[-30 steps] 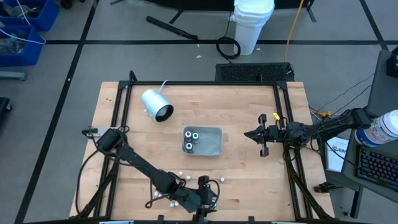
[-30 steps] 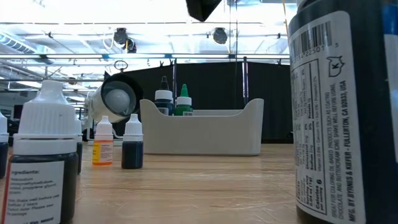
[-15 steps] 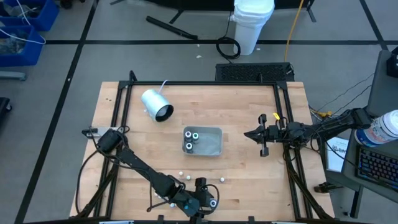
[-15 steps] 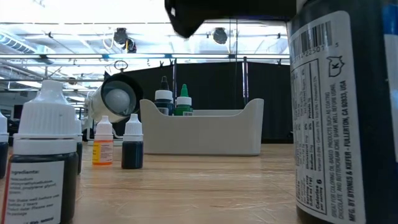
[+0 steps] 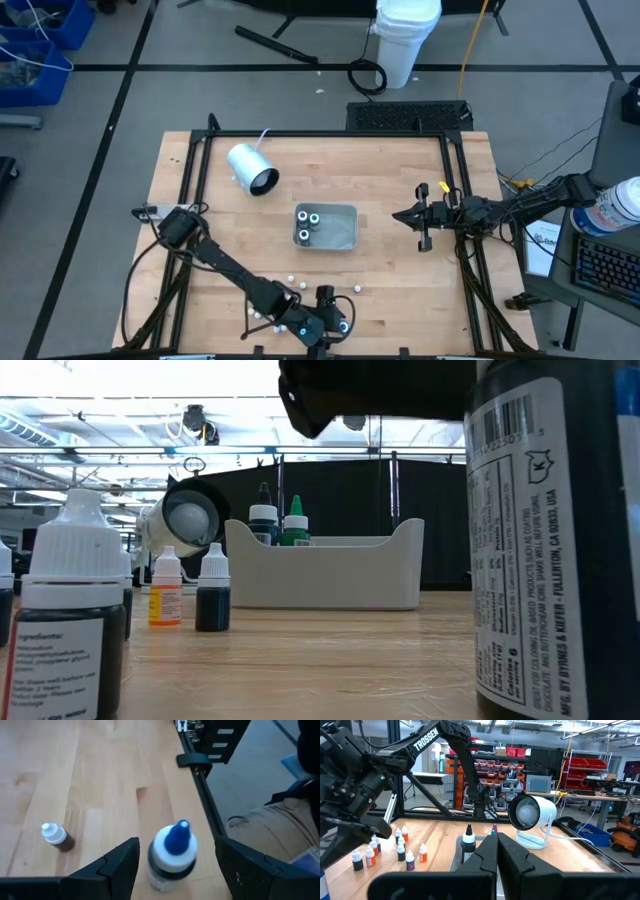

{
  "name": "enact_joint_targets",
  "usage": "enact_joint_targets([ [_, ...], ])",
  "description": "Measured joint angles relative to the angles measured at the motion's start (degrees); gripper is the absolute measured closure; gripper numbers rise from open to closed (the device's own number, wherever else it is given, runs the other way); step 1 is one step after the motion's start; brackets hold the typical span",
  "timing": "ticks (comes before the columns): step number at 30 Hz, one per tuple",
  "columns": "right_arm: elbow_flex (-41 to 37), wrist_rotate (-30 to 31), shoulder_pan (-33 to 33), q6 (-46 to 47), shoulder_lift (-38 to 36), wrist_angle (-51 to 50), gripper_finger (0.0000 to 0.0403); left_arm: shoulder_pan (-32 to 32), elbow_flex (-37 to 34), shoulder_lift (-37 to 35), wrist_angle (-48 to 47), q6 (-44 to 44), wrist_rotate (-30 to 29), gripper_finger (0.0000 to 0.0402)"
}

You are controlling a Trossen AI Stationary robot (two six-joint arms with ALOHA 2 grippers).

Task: Pick & Place food coloring
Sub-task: Put the big blue food coloring bottle into the gray bin

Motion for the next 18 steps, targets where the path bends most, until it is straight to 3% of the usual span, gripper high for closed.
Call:
enact_joint_targets([
  [18,0.00,0.00,0.00,0.00,0.00,0.00,0.0403,0.77,0.00,0.27,-0.62,0.02,0.00,0.0140],
])
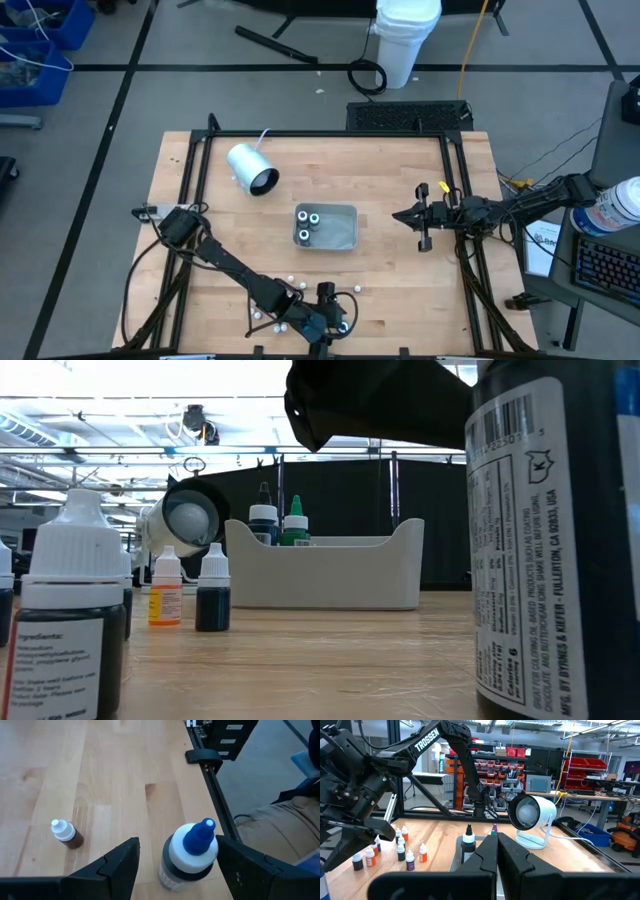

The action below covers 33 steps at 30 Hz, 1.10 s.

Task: Pick & Place food coloring
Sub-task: Put the big blue food coloring bottle into the gray bin

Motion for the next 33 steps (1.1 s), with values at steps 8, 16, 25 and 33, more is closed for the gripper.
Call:
enact_joint_targets([
  [8,0.00,0.00,0.00,0.11,0.00,0.00,0.0403,0.00,0.00,-0.01,-0.04,0.07,-0.02,0.0159],
  [16,0.00,0.00,0.00,0.05,0.00,0.00,0.0403,0.00,0.00,-0.02,0.10,1.65,1.01,0.0249],
  [25,-0.01,0.00,0.00,0.03,0.00,0.00,0.0403,-0.81,0.00,-0.04,2.10,9.51,2.58,0.0281],
  [33,0.00,0.00,0.00,0.02,-0.01,-0.02,0.0403,-1.67,1.03,-3.13,-3.61,10.97,0.32,0.0270],
])
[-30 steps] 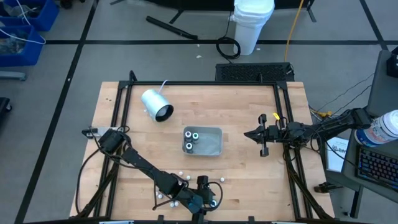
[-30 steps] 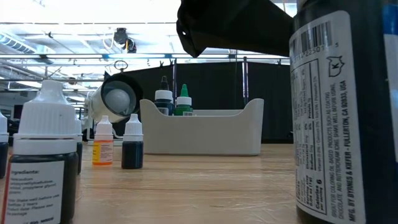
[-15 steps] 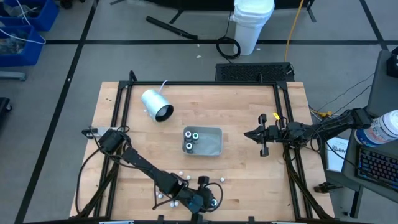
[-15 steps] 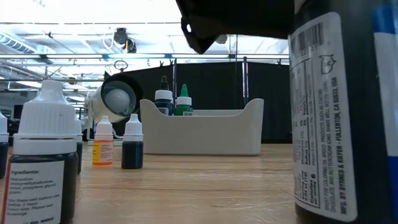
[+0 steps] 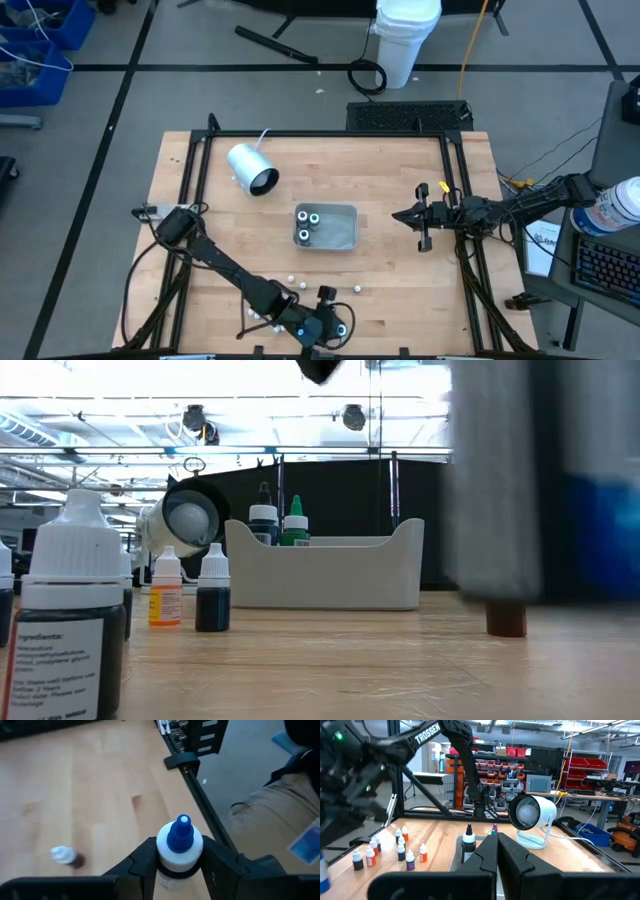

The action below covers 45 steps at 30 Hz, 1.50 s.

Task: Pick & Place food coloring
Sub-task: Put the big blue food coloring bottle into the gray bin

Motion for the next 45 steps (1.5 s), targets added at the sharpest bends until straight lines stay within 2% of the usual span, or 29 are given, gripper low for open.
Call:
enact_joint_targets([
  [8,0.00,0.00,0.00,-0.86,0.01,0.02,0.0403,-2.23,0.07,-8.05,-11.55,1.18,-9.57,0.0281],
  [13,-0.01,0.00,0.00,-0.98,0.01,0.02,0.0403,-4.17,0.13,-9.96,-16.02,1.08,-14.23,0.0264],
  [19,0.00,-0.02,-0.01,-0.90,0.01,0.01,0.0403,-4.50,0.13,-9.92,-19.48,-0.01,-14.94,0.0281],
  [29,0.00,-0.02,-0.01,-0.88,0.01,0.00,0.0403,-4.06,0.13,-9.90,-22.22,-1.91,-16.08,0.0268],
  [36,0.00,-0.02,0.00,-0.88,0.01,0.02,0.0403,-0.26,0.11,-9.90,-22.15,-5.93,-20.81,0.0277],
  [41,-0.02,-0.02,0.00,-0.88,0.01,0.02,0.0403,2.61,0.07,-9.90,-22.16,-6.57,-20.43,0.0260],
  [45,0.00,-0.02,-0.01,-0.92,0.01,0.02,0.0403,4.36,0.07,-9.90,-22.02,-6.95,-20.83,0.0275],
])
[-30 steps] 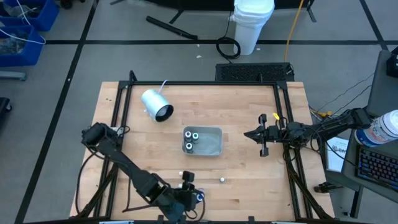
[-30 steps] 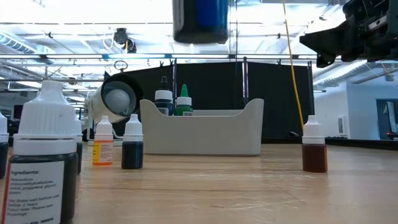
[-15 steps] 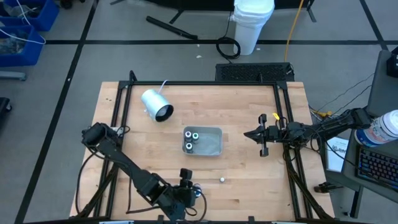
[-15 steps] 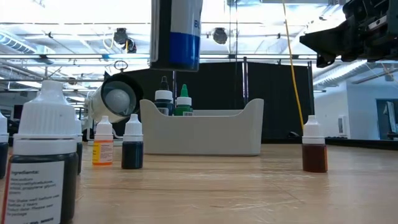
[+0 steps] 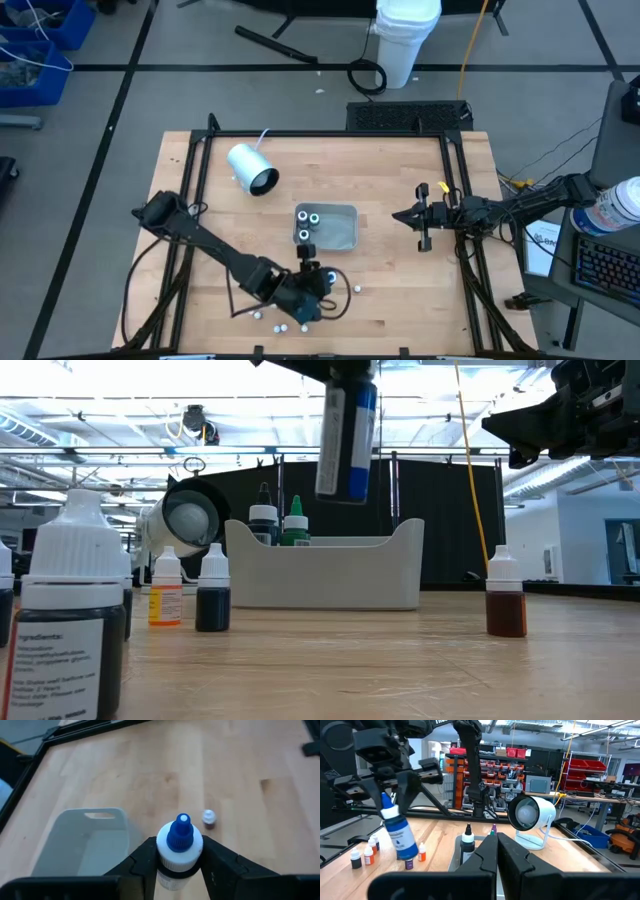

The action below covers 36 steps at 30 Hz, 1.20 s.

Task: Pick & Place food coloring
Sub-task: Put the big blue food coloring bottle into the gray bin

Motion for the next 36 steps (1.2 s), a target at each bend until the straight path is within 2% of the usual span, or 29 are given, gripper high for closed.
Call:
enact_joint_targets([
  [6,0.00,0.00,0.01,-0.02,0.00,-0.01,0.0403,1.83,0.00,-0.31,-0.60,-4.24,-0.70,0.0274],
  [10,0.00,0.00,0.01,-0.04,0.00,0.01,0.0403,2.10,-0.02,-0.84,-3.39,-5.54,-4.75,0.0261],
  [13,0.00,-0.01,0.01,-0.09,0.02,0.00,0.0403,2.15,-0.02,-1.78,-4.53,-5.49,-7.17,0.0267],
  [18,0.00,-0.02,-0.01,-0.07,0.02,0.02,0.0403,1.86,-0.09,-4.53,-6.66,-5.32,-7.67,0.0279],
  [22,0.00,-0.01,0.01,-0.13,0.05,0.13,0.0403,1.11,-0.41,-6.90,-9.70,-5.77,-9.51,0.0263],
  [26,0.00,-0.02,0.01,-0.13,0.06,0.43,0.0403,0.86,-1.82,-8.58,-10.17,-5.88,-9.50,0.0256],
  [29,0.00,-0.02,-0.01,-0.13,0.04,0.44,0.0403,1.60,-2.30,-9.35,-9.88,-5.11,-9.12,0.0268],
  [33,0.00,-0.02,0.01,-0.13,0.04,0.53,0.0403,3.26,-2.59,-9.62,-8.84,-4.34,-6.12,0.0279],
  [36,-0.02,0.00,-0.01,-0.13,0.04,0.76,0.0403,4.35,-2.60,-9.57,-7.06,-3.86,-4.42,0.0268],
])
